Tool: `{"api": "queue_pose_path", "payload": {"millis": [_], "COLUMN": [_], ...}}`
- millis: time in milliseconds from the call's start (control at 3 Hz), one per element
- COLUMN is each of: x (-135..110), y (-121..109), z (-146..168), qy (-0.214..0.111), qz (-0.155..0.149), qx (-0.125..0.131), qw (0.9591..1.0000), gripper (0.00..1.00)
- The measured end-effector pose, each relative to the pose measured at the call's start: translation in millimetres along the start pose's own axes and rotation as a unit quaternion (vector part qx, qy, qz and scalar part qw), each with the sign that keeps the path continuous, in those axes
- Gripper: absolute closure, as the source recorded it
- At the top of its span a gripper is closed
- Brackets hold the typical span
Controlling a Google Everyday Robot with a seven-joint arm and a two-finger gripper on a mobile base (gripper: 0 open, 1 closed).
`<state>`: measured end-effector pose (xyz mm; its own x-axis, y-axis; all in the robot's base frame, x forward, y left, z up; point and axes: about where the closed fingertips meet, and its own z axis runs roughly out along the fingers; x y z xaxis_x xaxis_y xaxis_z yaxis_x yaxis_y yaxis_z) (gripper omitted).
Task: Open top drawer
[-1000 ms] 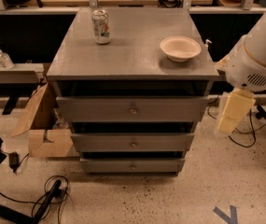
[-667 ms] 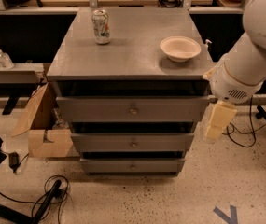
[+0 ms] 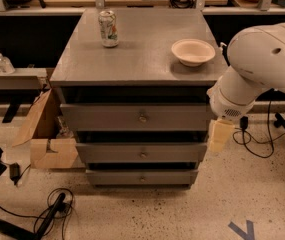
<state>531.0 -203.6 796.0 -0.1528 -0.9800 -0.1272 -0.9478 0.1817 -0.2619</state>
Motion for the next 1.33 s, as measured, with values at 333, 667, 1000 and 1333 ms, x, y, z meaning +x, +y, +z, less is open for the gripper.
{"api": "queue_pose_path", "payload": {"millis": [333, 667, 1000, 1333], "x": [1.3, -0.1, -0.8, 0.5], "y": [-8.2, -31.9, -46.0, -57.3], "z": [19.7, 58.6, 76.6, 97.9], "qy": [0.017, 0.035, 0.045, 0.053], "qz": [-0.002, -0.045, -0.084, -0.123], "qx": [-0.011, -0.012, -0.005, -0.001], "qw": [0.9998, 0.9983, 0.9954, 0.9909], "gripper": [0.00, 0.00, 0.00, 0.00]}}
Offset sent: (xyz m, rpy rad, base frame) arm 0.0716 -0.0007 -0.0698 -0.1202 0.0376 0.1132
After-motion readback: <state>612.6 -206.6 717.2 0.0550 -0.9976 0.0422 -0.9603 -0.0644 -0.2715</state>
